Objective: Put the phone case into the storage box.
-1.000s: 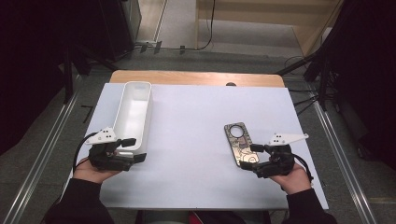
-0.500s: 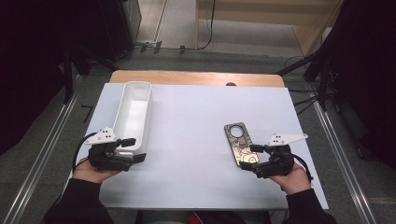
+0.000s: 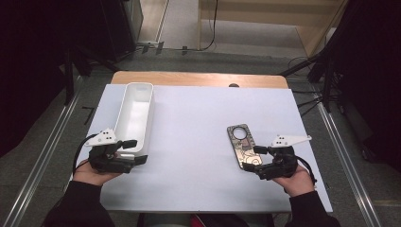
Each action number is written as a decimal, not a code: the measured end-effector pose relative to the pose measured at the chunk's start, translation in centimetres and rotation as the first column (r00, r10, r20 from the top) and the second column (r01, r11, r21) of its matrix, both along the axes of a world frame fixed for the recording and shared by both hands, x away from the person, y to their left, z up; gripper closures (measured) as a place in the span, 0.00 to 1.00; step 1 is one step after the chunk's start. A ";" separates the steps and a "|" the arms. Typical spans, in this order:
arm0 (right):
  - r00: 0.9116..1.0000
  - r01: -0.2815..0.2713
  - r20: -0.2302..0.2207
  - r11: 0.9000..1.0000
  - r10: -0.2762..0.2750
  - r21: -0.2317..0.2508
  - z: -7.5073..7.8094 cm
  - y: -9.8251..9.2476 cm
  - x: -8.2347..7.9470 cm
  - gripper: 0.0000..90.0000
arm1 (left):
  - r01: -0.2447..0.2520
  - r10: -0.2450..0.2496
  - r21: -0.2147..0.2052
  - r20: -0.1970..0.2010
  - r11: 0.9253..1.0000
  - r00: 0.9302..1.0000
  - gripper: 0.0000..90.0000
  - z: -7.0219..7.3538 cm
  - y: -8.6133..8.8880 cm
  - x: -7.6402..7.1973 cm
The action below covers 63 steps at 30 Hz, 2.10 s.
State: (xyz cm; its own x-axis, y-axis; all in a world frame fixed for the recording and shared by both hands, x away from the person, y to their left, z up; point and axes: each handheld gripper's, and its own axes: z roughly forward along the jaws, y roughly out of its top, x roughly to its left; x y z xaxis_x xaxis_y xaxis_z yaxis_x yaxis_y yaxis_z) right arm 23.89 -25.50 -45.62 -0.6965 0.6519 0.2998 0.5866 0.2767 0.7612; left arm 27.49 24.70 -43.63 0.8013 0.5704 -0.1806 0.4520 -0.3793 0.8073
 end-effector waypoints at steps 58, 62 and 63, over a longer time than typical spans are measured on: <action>0.902 0.418 -0.030 0.887 -0.431 -0.197 0.3 2.2 6.2 0.00 | 0.015 -0.015 0.004 -0.012 1.000 1.000 0.27 -0.3 -0.4 0.1; 0.900 0.423 -0.019 0.883 -0.436 -0.205 0.4 2.4 6.5 0.00 | 0.012 -0.012 0.001 -0.012 1.000 1.000 0.27 -0.3 -0.3 0.1; 0.897 0.429 -0.020 0.879 -0.442 -0.208 0.4 2.4 6.5 0.00 | 0.011 -0.011 -0.001 -0.012 1.000 1.000 0.27 -0.3 -0.3 0.1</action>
